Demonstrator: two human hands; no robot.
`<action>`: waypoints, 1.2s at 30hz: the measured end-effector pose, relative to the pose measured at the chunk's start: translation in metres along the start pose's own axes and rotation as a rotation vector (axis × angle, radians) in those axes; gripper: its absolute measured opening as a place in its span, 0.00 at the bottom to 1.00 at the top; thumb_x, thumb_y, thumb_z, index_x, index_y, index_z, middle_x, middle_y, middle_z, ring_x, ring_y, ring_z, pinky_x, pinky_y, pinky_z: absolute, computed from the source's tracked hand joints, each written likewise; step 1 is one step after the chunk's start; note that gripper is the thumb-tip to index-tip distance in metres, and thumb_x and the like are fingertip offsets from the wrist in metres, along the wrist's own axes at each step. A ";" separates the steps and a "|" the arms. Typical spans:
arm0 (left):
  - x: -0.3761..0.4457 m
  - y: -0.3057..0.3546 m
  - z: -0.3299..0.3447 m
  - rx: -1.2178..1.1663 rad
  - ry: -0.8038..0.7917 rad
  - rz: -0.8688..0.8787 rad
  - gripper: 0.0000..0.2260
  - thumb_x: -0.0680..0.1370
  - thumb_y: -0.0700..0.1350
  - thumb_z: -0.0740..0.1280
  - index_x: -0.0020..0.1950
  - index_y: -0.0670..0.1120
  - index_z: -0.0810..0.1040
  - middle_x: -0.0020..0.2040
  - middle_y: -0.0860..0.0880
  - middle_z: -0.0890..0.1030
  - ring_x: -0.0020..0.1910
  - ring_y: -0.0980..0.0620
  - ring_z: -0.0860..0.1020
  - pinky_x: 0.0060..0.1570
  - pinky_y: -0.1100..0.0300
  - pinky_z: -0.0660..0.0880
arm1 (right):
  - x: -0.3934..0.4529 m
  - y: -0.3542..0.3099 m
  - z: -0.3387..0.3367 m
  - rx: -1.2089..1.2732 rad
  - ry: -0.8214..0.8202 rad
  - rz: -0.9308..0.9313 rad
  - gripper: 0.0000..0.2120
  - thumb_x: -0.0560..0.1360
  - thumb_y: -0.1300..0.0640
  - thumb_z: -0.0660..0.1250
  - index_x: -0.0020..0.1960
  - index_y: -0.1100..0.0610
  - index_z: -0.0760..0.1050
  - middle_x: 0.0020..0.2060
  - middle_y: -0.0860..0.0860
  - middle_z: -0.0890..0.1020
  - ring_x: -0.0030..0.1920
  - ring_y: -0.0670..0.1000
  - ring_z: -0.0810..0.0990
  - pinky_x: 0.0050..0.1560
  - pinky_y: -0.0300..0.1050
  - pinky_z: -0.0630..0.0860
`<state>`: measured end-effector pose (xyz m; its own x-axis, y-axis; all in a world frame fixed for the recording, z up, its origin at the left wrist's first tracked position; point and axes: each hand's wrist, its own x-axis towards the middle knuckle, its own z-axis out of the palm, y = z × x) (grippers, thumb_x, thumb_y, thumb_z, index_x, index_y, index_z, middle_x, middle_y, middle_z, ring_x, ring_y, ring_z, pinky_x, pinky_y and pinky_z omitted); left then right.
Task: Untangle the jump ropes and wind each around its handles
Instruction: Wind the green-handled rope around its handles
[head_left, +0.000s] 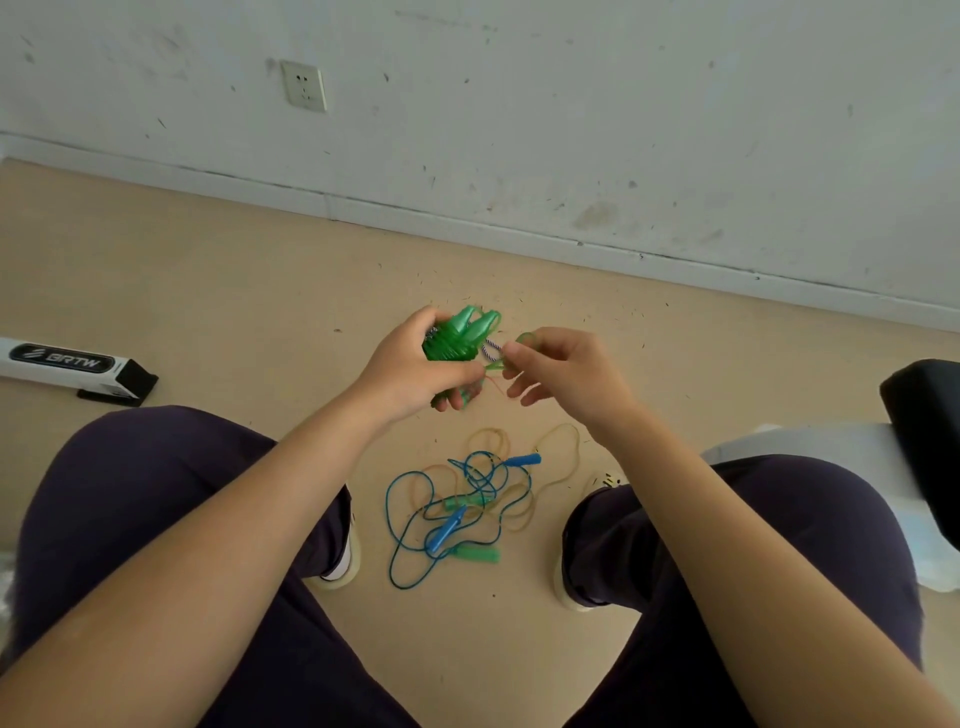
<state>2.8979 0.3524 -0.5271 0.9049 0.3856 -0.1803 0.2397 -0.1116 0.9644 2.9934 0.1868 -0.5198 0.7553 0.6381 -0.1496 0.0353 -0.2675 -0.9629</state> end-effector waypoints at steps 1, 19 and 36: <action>0.002 -0.002 0.000 -0.039 0.005 -0.010 0.17 0.72 0.37 0.76 0.55 0.48 0.74 0.40 0.44 0.84 0.32 0.45 0.81 0.31 0.54 0.76 | 0.001 0.001 -0.001 0.053 0.029 0.001 0.09 0.78 0.57 0.69 0.44 0.63 0.79 0.35 0.53 0.84 0.36 0.51 0.84 0.40 0.48 0.80; 0.004 -0.008 -0.002 -0.204 0.024 -0.060 0.13 0.74 0.35 0.74 0.53 0.43 0.74 0.42 0.43 0.83 0.36 0.45 0.83 0.39 0.53 0.80 | -0.001 -0.003 -0.003 0.008 0.041 0.203 0.16 0.76 0.49 0.70 0.52 0.58 0.68 0.35 0.55 0.82 0.22 0.48 0.67 0.23 0.41 0.62; -0.001 0.002 -0.004 -0.071 0.043 -0.004 0.15 0.72 0.43 0.77 0.55 0.48 0.78 0.42 0.46 0.85 0.35 0.46 0.84 0.29 0.56 0.74 | 0.000 -0.001 -0.003 -0.348 -0.128 -0.011 0.07 0.76 0.53 0.71 0.41 0.54 0.85 0.49 0.47 0.81 0.48 0.37 0.76 0.51 0.31 0.67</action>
<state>2.8960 0.3557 -0.5244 0.8877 0.4250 -0.1772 0.2164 -0.0455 0.9752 2.9953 0.1846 -0.5176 0.6662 0.7216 -0.1882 0.2798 -0.4758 -0.8339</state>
